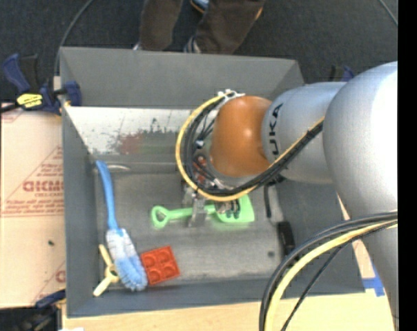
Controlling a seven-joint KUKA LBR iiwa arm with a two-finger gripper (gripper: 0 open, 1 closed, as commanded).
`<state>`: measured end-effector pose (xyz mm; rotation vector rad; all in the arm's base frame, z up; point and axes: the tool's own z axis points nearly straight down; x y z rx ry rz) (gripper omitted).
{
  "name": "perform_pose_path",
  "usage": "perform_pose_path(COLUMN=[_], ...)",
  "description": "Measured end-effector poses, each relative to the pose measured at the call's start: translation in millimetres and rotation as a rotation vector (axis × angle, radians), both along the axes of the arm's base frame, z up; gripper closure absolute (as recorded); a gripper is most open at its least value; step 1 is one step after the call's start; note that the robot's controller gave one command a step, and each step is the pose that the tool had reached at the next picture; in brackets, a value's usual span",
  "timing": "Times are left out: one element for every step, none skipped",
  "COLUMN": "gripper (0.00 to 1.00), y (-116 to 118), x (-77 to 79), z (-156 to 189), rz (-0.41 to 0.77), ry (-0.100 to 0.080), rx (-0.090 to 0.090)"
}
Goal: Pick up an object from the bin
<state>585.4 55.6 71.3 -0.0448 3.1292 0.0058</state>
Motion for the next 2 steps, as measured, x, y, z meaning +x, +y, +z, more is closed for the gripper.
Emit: perform_pose_path(gripper=[1.0,1.0], y=[0,0], x=[0.0,-1.1], z=[0,33], rz=[-0.001,-0.001], ry=[0.0,0.003], rx=[0.0,0.0])
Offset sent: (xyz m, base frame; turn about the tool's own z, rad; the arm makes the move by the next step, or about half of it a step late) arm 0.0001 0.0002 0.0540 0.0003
